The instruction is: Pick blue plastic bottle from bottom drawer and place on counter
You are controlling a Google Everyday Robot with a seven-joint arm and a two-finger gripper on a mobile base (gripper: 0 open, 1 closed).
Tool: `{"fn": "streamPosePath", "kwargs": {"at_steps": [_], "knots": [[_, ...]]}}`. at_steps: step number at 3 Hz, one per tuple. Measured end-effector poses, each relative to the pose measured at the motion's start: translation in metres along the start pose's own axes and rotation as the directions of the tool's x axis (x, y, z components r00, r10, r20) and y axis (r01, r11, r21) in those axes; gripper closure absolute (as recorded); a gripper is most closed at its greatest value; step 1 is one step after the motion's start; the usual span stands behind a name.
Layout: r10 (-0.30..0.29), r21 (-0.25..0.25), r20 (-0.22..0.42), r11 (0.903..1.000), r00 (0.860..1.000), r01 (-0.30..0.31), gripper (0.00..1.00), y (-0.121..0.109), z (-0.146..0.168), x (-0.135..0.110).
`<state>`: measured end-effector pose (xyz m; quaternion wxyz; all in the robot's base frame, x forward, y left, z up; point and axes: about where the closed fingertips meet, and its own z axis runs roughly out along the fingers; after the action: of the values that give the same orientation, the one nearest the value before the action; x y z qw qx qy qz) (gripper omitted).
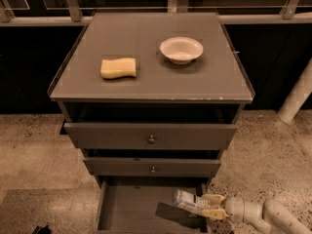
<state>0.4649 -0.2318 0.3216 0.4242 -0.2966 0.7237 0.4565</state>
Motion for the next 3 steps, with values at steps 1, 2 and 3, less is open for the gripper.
{"fn": "streamPosePath", "kwargs": {"at_steps": [1,2,3], "knots": [[-0.013,-0.022,-0.006,0.9997,1.0,0.013,1.0,0.028,-0.013,-0.029],[-0.097,-0.02,-0.014,0.9951,0.995,0.097,1.0,0.081,-0.035,-0.091],[-0.23,-0.014,-0.038,0.9731,0.972,0.23,1.0,0.134,-0.056,-0.173]]}}
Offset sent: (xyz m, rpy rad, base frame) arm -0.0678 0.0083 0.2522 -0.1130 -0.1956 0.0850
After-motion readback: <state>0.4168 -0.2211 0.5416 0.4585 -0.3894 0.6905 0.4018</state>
